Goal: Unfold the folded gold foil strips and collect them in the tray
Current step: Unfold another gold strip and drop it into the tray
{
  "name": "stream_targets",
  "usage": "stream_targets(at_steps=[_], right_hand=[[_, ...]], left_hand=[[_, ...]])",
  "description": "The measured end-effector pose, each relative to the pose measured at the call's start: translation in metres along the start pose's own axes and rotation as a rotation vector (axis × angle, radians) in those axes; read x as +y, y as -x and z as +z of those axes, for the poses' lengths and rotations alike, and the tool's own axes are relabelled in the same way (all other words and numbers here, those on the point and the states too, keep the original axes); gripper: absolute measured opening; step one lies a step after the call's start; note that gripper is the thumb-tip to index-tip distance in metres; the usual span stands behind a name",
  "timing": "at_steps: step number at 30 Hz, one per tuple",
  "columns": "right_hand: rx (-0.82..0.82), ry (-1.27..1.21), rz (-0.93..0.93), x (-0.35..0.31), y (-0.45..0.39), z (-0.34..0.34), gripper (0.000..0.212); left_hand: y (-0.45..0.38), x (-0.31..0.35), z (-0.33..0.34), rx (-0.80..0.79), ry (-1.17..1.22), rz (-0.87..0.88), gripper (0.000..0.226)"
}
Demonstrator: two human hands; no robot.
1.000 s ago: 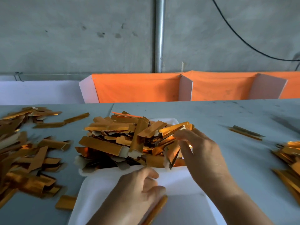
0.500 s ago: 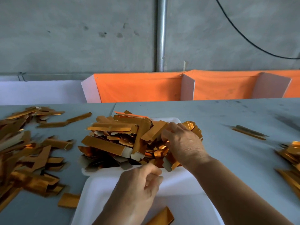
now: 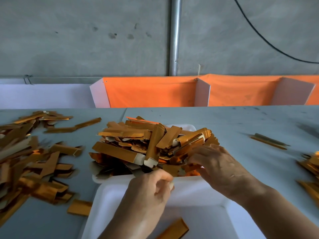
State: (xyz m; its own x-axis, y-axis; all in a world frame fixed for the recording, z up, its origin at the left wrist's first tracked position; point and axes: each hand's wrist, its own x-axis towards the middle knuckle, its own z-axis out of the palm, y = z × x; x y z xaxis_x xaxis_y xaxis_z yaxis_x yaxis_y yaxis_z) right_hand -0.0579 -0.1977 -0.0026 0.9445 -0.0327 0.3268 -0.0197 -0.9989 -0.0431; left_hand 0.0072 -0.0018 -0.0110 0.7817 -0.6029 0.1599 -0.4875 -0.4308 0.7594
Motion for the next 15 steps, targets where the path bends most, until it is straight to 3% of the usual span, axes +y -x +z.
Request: stream_targets(at_steps=[2,4,7,9,11,15], right_hand=[[0.053,0.017,0.007,-0.004,-0.002,-0.008,0.014],[0.229,-0.022,-0.025,-0.009,0.002,-0.016,0.008],[0.466,-0.153,-0.094,-0.028,0.014,-0.026,0.020],[0.486,-0.250,-0.155,-0.049,0.021,-0.029,0.028],[0.440,-0.273,-0.219,-0.063,0.024,-0.027,0.030],[0.362,-0.470,-0.249,-0.066,0.027,-0.023,0.038]], left_hand=[[0.000,-0.001,0.001,-0.006,0.040,-0.003,0.015],[-0.002,-0.002,0.001,-0.017,0.195,-0.042,0.013],[-0.007,-0.001,0.000,-0.134,0.751,-0.231,0.038],[-0.009,0.001,-0.007,-0.262,1.078,-0.295,0.049],[-0.007,0.003,-0.013,-0.352,1.257,-0.222,0.042],[-0.006,0.002,-0.010,-0.235,1.251,-0.196,0.030]])
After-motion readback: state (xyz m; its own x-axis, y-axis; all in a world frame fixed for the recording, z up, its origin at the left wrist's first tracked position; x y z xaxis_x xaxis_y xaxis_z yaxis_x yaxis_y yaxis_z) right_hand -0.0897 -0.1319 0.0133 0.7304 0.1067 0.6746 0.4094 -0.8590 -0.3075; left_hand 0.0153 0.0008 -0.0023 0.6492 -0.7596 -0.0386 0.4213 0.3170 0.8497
